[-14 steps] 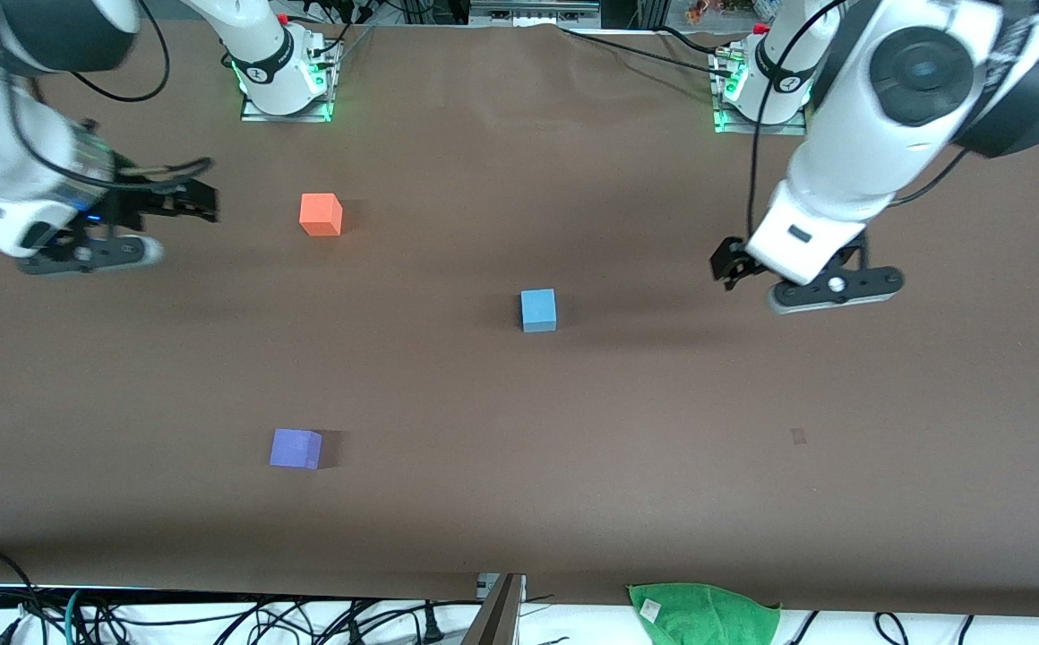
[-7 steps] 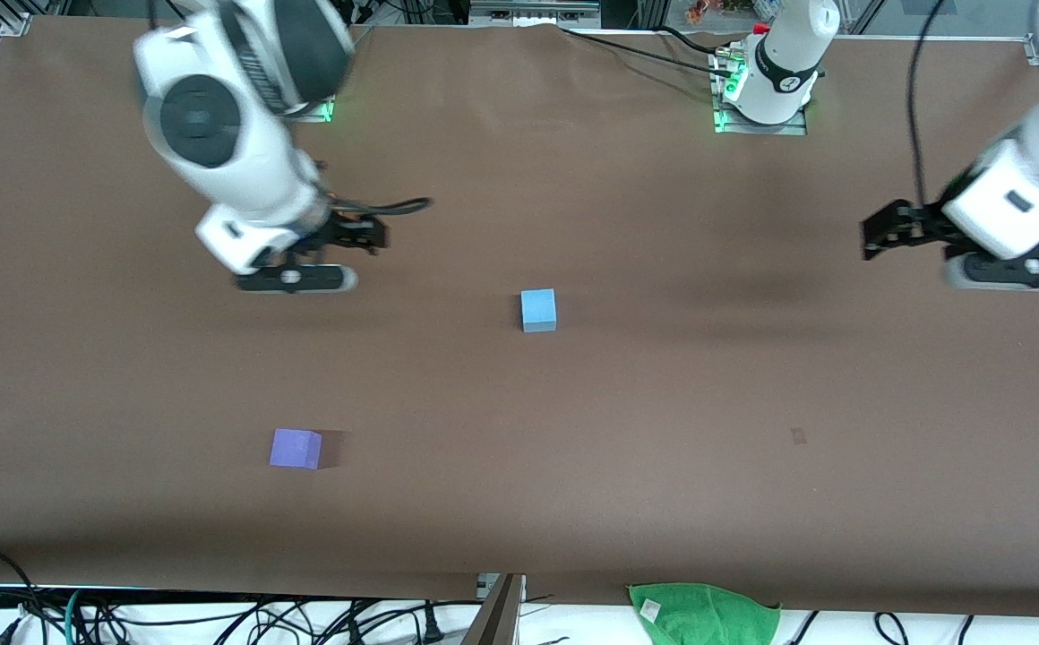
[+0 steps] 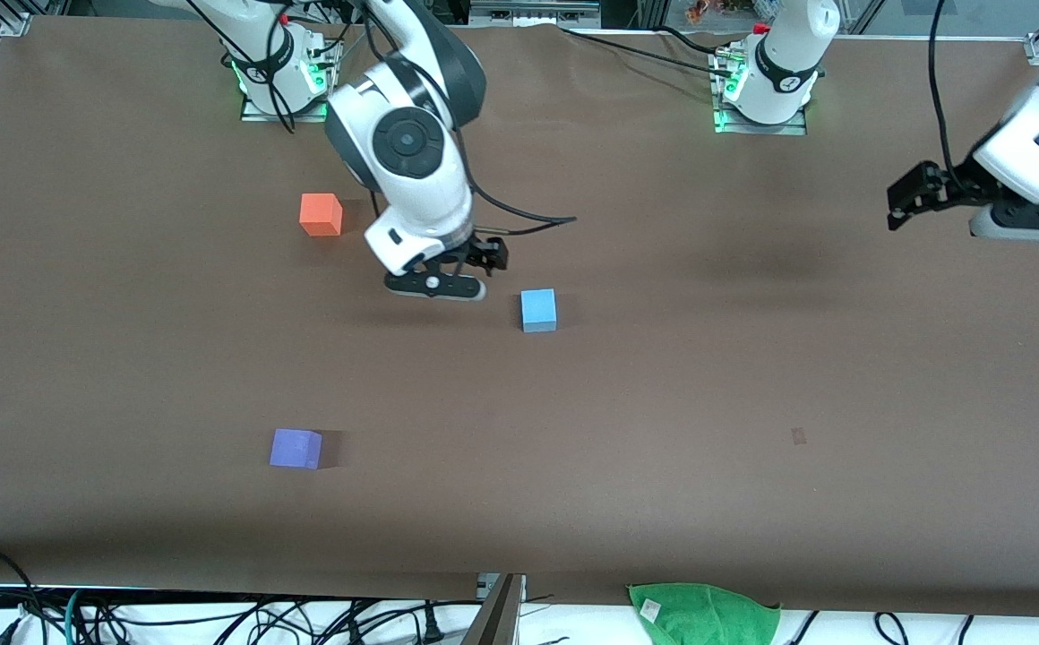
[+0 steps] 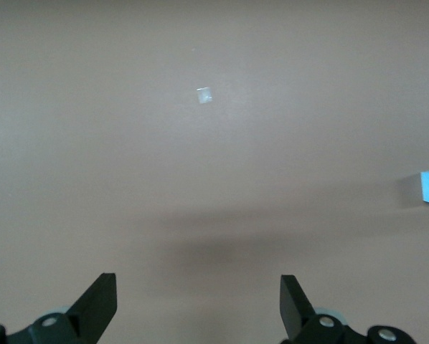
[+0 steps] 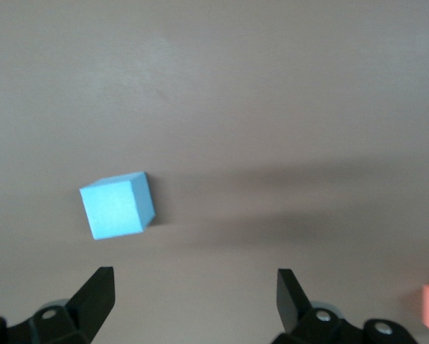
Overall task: Place blue block between orange and purple blocks
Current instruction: 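Lower the right gripper onto the blue block while the left gripper withdraws, then close the right gripper on the light-blue block and lift it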
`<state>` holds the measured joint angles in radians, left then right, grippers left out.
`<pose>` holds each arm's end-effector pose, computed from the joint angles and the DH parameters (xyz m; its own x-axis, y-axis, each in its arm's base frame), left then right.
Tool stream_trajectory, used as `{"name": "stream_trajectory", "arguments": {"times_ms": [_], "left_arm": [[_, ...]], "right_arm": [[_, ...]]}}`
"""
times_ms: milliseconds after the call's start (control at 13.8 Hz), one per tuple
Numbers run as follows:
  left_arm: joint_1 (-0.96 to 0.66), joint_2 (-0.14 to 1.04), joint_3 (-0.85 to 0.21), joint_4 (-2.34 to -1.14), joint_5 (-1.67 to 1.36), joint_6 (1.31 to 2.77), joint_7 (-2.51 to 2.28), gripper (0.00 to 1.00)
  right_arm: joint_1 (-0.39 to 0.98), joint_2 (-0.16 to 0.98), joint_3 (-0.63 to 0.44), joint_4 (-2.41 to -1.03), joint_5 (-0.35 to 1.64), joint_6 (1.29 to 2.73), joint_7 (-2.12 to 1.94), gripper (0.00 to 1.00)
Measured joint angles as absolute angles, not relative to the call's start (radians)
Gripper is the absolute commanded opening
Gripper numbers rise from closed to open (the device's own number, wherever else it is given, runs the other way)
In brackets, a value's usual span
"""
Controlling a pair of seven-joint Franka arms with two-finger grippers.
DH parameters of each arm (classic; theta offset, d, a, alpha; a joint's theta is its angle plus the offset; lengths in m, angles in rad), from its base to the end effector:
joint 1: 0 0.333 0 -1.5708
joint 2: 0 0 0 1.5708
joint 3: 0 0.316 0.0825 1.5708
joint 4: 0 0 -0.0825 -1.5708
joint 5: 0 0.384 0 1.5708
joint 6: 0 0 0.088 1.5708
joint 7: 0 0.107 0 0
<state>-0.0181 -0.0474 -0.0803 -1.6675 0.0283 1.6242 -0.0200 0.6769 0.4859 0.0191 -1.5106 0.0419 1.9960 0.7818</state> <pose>0.5411 -0.0515 0.6094 0.9968 -0.0798 0.0046 -0.0796 -0.9963 -0.0320 0.5309 0.4443 0.3835 0.9939 -0.1045 -0.0338 -0.1056 -0.9939 -0.0328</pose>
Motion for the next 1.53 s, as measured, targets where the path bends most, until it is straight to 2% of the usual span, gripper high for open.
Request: {"name": "stream_trajectory", "arguments": {"times_ms": [873, 1527], "left_arm": [[-0.015, -0.052, -0.084, -1.678, 0.028, 1.617, -0.015, 1.00], [-0.015, -0.051, -0.087, -1.678, 0.028, 1.614, -0.014, 1.00]], "right_arm": [[0.806, 0.715, 0.014, -1.505, -0.031, 2.363, 0.902, 1.00], [0.831, 0.773, 0.011, -1.504, -0.120, 2.434, 0.909, 1.00]]}}
